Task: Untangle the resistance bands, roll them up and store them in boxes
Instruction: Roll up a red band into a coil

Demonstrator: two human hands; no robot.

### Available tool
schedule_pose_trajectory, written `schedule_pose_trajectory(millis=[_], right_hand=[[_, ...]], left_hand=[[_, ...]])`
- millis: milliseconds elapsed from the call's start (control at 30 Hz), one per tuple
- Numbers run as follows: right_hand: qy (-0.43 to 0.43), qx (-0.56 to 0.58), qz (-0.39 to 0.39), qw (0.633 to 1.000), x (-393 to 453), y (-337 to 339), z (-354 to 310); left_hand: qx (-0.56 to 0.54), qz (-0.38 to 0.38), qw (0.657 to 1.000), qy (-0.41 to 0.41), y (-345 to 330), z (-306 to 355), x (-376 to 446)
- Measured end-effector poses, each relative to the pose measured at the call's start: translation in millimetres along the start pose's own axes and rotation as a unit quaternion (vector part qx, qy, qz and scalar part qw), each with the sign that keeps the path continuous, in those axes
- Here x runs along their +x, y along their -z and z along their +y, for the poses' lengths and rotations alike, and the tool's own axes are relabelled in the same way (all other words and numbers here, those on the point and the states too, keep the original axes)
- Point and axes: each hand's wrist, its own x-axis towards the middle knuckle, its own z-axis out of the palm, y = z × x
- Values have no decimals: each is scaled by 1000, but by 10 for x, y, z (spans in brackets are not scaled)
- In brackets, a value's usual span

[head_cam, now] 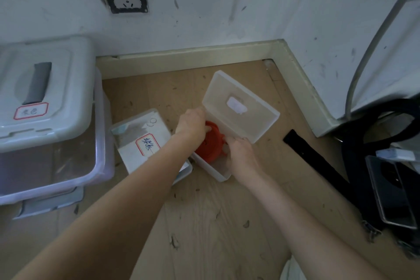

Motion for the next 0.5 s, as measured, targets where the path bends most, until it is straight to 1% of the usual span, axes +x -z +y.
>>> schedule_pose_trajectory(millis=[33,100,167,233,267,400,500], right_hand=[[2,5,-7,1000,-9,22,-10],[-11,11,-7,1000,-36,64,-46],[-44,37,24,998,-90,142,-138],[-59,68,49,995,-179,227,-292],[-61,81,47,994,-246,267,-395],[-68,159,-2,985,-629,372,-1021],[-39,191,-50,979,-1071,340,-1661]], left_hand=[[-3,8,1000,7,-7,4,-48],[-9,18,1000,-11,-23,-3,-171],[8,37,999,-28,9,-38,-340],[16,48,999,-14,106,-115,-558],[22,40,999,-5,177,-170,-705],[45,12,998,38,520,-604,-1591],[28,45,993,104,748,-1062,-2535]])
